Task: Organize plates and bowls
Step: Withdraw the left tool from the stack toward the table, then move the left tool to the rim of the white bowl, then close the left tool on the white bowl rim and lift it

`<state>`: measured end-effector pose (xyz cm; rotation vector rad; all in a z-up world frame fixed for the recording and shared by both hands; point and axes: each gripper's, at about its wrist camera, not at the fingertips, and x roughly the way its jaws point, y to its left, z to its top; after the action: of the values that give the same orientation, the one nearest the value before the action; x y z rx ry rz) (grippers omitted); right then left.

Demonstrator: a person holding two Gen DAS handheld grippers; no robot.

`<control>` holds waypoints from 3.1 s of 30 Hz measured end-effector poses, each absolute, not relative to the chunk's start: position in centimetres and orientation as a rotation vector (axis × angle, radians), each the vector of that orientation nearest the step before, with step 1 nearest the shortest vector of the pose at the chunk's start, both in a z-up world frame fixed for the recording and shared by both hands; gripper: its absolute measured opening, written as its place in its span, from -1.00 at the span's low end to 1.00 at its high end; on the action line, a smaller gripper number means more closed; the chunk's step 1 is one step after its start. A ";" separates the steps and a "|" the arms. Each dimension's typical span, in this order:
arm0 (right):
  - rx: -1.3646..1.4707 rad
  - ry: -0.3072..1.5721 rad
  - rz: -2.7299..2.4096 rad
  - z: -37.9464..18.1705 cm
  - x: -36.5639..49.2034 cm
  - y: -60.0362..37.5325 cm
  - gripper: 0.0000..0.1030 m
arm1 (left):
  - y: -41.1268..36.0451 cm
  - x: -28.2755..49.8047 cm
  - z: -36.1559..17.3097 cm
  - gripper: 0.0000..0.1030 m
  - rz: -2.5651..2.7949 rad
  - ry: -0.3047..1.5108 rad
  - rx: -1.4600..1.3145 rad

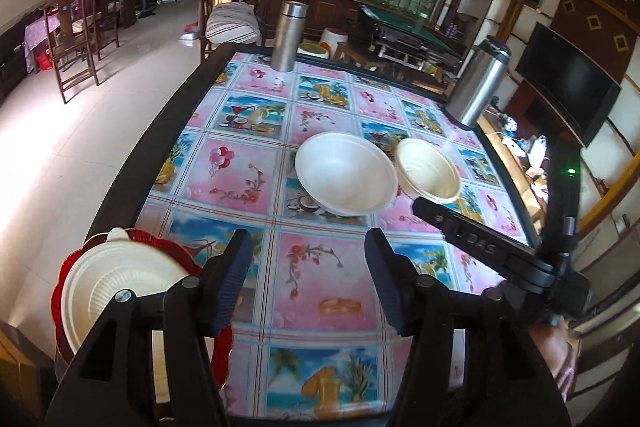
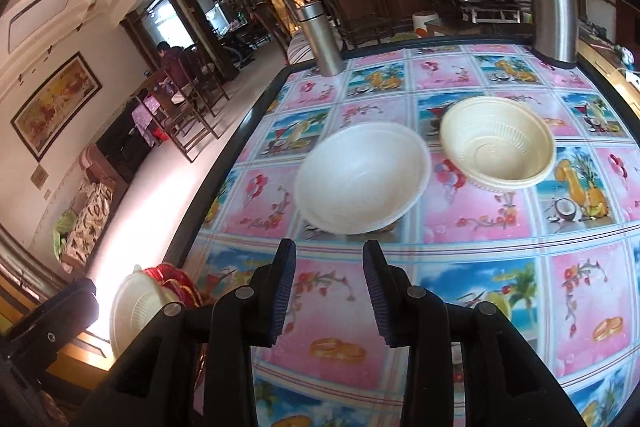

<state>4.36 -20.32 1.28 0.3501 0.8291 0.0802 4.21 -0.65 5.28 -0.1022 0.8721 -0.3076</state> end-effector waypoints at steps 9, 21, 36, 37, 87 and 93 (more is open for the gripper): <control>0.557 0.989 0.137 -1.5 12.5 -28.7 -0.25 | -3.4 16.4 -1.5 0.11 -0.175 1.214 -0.259; 0.638 1.041 0.133 -3.6 17.0 -31.2 -0.31 | -4.5 22.0 -3.6 0.11 -0.132 1.328 -0.228; 0.672 1.086 0.148 -6.0 17.9 -31.1 -0.43 | -6.0 23.2 -4.9 0.11 -0.183 1.345 -0.291; 0.676 1.084 0.147 -6.1 17.9 -31.1 -0.43 | -6.1 23.1 -4.8 0.11 -0.189 1.342 -0.285; 0.726 1.079 0.134 -7.8 18.1 -31.4 -0.88 | -7.0 22.4 -6.3 -0.85 -0.155 1.309 -0.213; 0.715 1.075 0.131 -7.5 17.9 -31.0 -0.88 | -6.6 21.9 -6.2 -0.85 -0.158 1.308 -0.215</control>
<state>17.91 -31.01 -7.48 0.7150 1.0753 0.1311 21.95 -6.58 -6.19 -0.2148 1.3080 -0.1577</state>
